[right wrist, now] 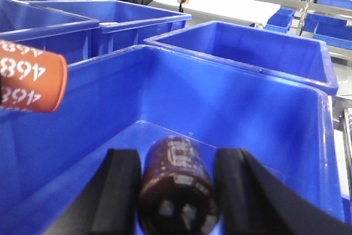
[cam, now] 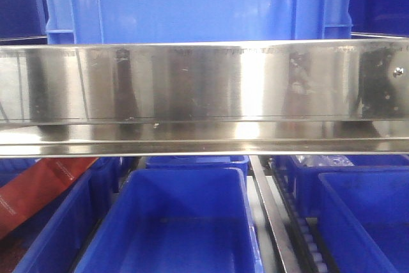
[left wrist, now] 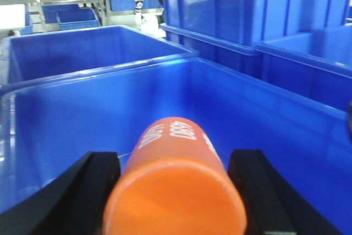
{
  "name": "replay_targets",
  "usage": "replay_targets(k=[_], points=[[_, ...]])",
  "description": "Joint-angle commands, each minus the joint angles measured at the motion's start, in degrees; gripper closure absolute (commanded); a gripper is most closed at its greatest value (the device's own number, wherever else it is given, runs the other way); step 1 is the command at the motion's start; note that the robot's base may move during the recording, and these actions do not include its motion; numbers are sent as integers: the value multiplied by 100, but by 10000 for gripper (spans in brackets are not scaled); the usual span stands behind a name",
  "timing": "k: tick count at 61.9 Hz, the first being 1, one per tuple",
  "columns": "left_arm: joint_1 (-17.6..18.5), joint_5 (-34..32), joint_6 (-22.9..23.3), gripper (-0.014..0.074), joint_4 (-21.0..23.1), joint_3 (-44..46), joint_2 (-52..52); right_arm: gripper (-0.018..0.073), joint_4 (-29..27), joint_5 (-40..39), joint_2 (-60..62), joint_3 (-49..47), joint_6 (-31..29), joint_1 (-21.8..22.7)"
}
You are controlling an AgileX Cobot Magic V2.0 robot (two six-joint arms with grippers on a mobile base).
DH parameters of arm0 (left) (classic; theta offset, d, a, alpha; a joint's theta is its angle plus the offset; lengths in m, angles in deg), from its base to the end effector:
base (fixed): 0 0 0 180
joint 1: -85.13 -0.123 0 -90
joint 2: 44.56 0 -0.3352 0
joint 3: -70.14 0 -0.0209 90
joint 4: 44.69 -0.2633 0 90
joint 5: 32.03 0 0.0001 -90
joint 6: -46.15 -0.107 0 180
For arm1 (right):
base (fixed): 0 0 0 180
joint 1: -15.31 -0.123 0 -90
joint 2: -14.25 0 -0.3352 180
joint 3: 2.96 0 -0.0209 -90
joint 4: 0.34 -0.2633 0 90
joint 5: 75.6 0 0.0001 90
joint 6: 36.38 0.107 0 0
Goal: Place cylindrical capacitor in blue bin on shelf
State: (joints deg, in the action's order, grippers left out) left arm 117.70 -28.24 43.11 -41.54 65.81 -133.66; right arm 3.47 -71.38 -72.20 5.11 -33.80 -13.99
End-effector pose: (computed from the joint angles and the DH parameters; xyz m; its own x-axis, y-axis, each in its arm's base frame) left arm 0.3073 -0.1968 0.4497 -0.1068 0.0661 -0.9921 0.5412 0.8409 -0.0022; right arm 0.3047 0.1704 0.4413 -0.1220 -0.0929 -0.9882 -0.4879 0.8726 -0.0218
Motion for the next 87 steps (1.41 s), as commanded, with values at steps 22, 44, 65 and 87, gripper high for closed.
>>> replay_targets(k=[22,44,65,87], points=[[40,-141,-2,187,107,66,188,207,-12,-36,202,-90,0,-7],[40,-222,-2,706,107,66,743,727,-12,-157,919,-90,0,-7],[43,-134,-2,707,107,-1601,2121,727,-12,-261,2402,1697,0,-7],[43,-429,-2,707,299,-4319,4432,727,-12,-919,4841,4325,0,-7]])
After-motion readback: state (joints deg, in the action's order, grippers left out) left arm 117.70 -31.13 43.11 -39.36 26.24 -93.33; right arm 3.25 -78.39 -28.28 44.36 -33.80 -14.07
